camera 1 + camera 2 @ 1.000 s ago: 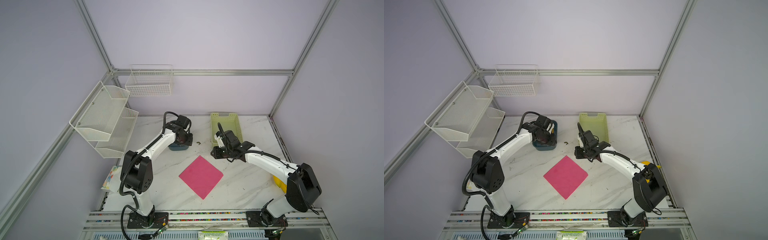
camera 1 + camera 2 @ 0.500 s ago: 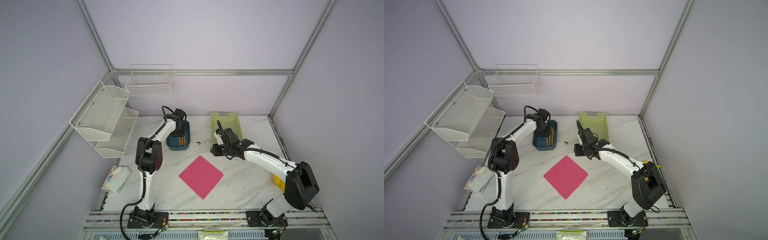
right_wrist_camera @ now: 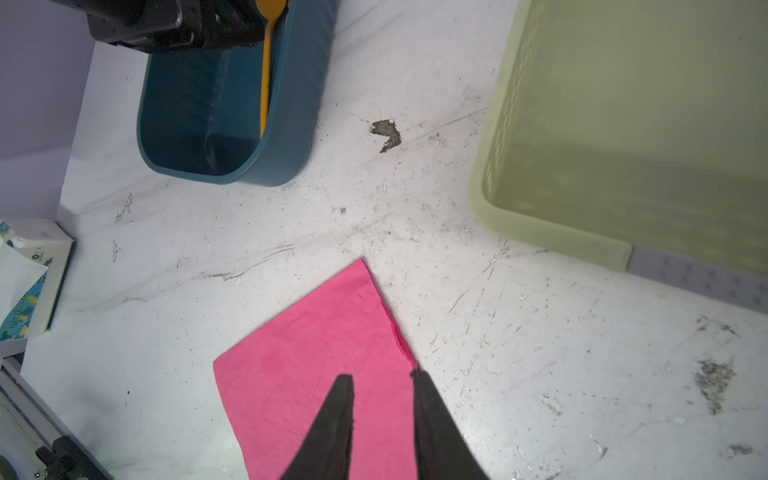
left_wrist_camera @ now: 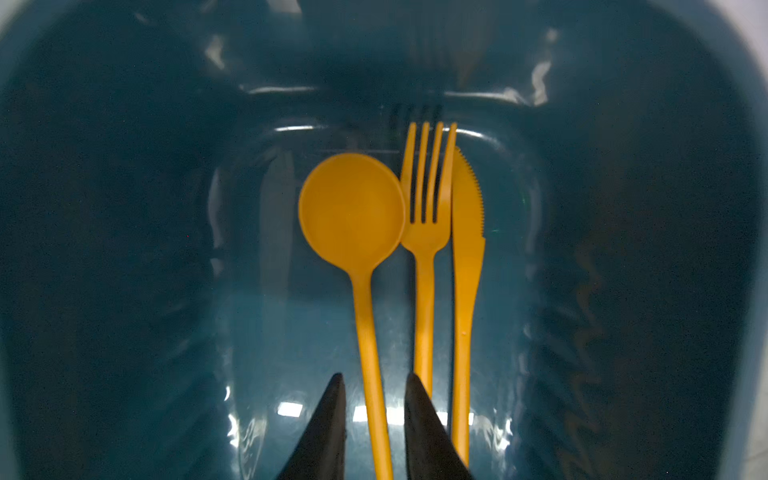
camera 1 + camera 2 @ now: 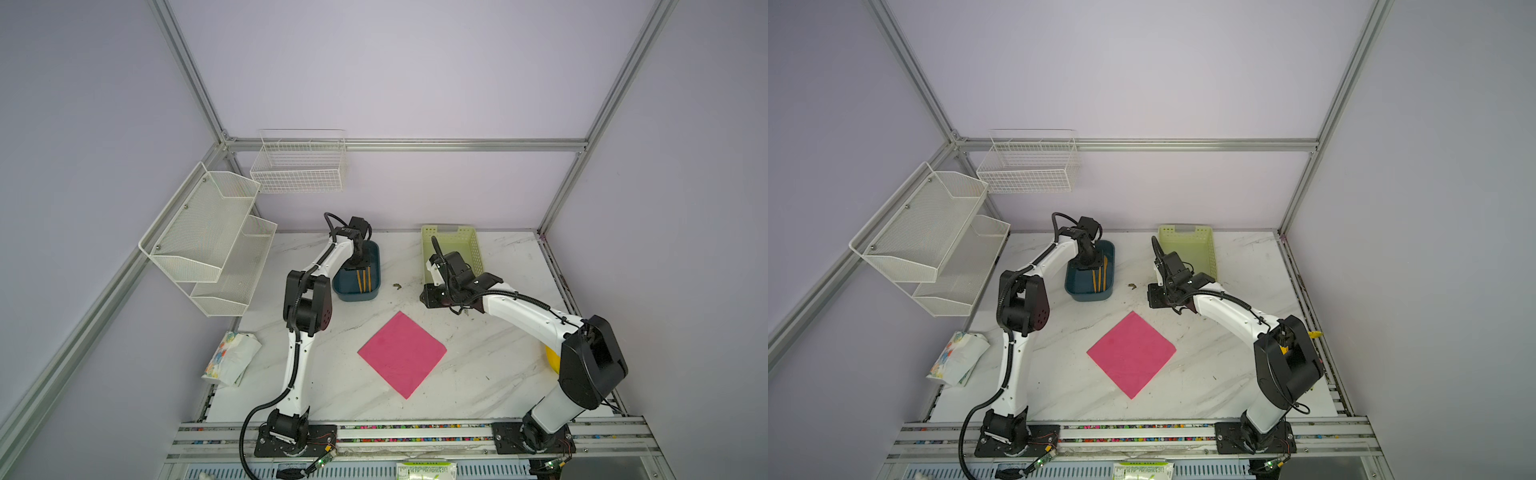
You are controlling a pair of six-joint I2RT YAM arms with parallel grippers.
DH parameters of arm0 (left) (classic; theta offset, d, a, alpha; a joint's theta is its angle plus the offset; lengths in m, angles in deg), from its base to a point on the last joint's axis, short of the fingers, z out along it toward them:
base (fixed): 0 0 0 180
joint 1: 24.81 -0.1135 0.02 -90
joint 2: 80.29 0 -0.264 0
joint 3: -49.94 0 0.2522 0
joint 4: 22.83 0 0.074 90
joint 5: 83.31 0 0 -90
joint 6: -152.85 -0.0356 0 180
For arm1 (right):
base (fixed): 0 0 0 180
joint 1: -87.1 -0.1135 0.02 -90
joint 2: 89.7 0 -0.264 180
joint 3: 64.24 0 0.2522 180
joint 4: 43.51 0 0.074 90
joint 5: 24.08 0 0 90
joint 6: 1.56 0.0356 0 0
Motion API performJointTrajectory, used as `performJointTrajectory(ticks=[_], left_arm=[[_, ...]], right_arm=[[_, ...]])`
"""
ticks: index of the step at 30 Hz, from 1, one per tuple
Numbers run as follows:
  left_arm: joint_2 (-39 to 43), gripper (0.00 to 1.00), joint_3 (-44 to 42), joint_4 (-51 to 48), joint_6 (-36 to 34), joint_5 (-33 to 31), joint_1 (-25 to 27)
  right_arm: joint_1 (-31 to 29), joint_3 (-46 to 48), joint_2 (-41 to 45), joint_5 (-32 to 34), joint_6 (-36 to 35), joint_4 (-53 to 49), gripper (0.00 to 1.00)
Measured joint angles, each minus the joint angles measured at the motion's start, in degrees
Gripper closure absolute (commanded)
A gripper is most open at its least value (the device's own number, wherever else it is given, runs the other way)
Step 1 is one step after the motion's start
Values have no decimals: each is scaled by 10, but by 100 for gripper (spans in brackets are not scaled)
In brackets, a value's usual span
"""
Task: Place the utensils on the paper napkin and roll it up
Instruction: 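Lower the left gripper into the teal tray onto the yellow spoon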
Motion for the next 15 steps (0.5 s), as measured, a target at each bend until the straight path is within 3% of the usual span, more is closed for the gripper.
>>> performJointTrajectory(ticks=[15], left_arm=[[-20, 83, 0, 2, 14, 2, 0]], right_arm=[[7, 0, 0, 0, -3, -3, 71]])
